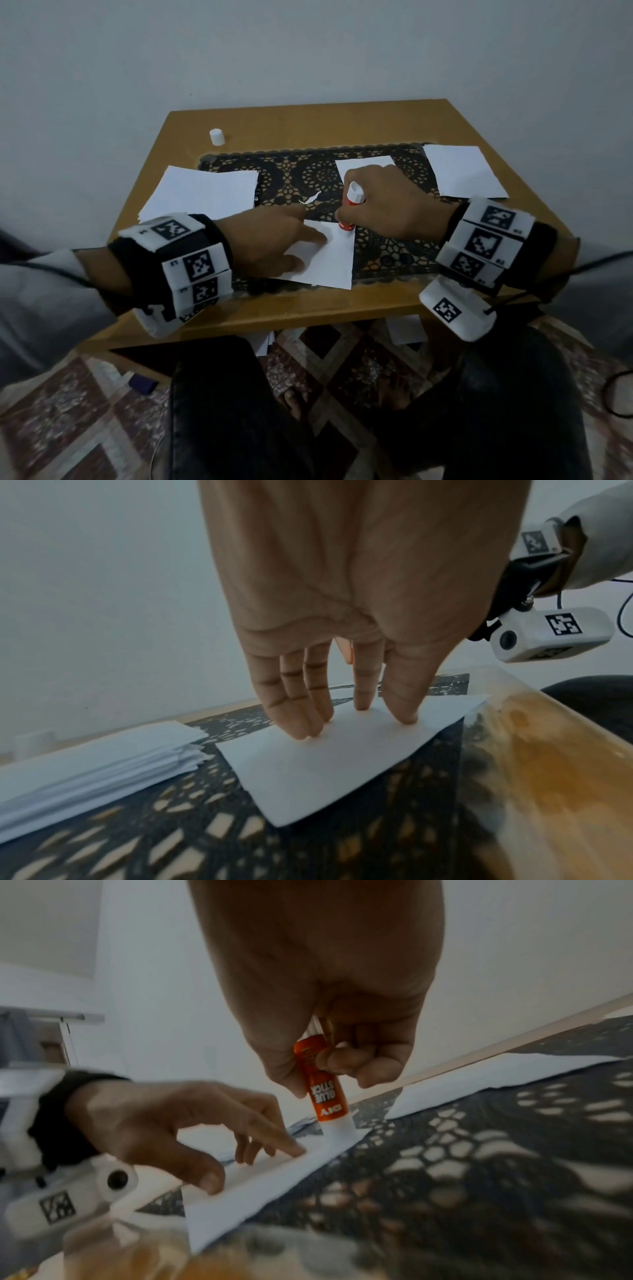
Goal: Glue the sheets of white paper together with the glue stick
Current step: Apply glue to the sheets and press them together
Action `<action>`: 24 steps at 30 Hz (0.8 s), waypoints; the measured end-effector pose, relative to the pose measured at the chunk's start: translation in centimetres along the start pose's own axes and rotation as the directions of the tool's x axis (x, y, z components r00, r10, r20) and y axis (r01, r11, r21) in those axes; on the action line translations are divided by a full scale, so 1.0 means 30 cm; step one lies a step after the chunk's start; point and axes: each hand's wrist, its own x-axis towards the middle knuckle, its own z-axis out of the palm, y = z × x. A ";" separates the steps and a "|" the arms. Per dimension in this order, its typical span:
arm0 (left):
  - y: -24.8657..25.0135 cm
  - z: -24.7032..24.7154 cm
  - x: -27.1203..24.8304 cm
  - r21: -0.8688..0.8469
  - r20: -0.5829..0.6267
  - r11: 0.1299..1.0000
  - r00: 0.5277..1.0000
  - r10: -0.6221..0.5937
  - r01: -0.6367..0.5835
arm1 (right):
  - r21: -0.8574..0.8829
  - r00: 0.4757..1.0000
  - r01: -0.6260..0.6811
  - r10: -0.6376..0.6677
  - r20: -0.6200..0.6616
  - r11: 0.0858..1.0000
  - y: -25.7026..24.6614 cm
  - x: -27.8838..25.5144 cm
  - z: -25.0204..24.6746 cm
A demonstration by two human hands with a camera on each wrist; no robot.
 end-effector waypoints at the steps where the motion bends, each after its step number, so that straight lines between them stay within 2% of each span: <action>1: -0.005 0.003 0.006 0.000 -0.012 1.000 1.000 0.009 -0.009 | -0.001 1.000 -0.003 0.003 0.000 1.000 0.002 0.001 0.006; 4: -0.024 0.005 0.016 -0.009 -0.039 0.999 0.998 0.039 -0.040 | 0.005 1.000 0.002 -0.002 0.021 1.000 -0.008 0.005 0.008; 11: -0.035 0.006 0.021 -0.095 -0.116 0.991 0.990 0.080 -0.091 | 0.035 0.990 0.108 -0.111 0.086 0.994 -0.074 -0.073 0.044; 15: -0.031 0.005 0.023 -0.084 -0.111 0.992 0.990 0.089 -0.099 | 0.097 0.980 0.160 -0.169 0.102 0.982 -0.091 -0.124 0.040; 17: -0.033 0.007 0.022 -0.073 -0.093 0.995 0.994 0.063 -0.070 | 0.217 0.975 0.122 -0.158 0.158 0.969 -0.081 -0.130 -0.004; 20: -0.038 0.014 0.020 -0.074 -0.082 0.996 0.996 0.045 -0.051 | 0.407 0.968 -0.020 -0.084 0.235 0.913 -0.019 -0.103 -0.120; 22: -0.038 0.014 0.022 -0.071 -0.080 0.996 0.996 0.041 -0.047 | 0.412 0.978 -0.066 -0.024 0.209 0.909 0.047 -0.066 -0.193; 24: -0.037 0.009 0.027 -0.061 -0.070 0.997 0.997 0.043 -0.047 | 0.348 0.988 -0.092 0.043 0.147 0.933 0.130 -0.007 -0.234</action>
